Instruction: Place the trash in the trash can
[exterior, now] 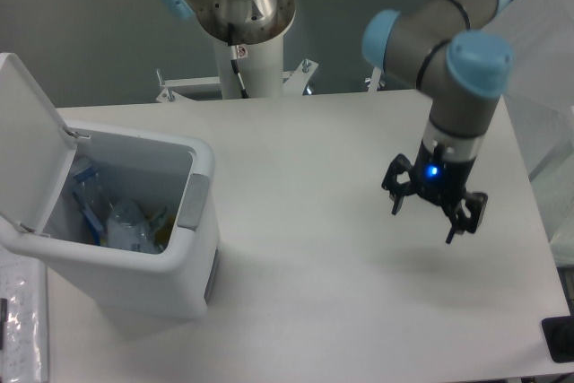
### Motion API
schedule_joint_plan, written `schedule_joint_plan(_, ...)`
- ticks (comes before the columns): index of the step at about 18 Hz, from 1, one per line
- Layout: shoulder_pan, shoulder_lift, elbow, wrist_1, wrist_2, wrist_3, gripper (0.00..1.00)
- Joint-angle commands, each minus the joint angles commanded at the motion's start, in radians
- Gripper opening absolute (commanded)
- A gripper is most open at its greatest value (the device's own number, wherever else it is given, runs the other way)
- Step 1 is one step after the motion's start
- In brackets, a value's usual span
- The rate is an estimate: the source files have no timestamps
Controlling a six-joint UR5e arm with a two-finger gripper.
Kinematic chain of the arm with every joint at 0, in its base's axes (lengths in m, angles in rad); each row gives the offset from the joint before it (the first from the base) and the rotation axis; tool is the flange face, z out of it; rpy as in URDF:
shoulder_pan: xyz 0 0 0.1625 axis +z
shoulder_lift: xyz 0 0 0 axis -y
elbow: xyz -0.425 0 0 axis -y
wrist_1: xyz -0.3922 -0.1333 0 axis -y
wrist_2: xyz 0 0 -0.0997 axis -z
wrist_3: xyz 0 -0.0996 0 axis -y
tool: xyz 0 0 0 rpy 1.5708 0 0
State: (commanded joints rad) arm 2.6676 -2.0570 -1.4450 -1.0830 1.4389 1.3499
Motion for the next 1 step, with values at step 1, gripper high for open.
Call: schedule_joint_plan(1, 0.000, 0.001, -0.002, -0.002, 0.008, 0.000, 1.00)
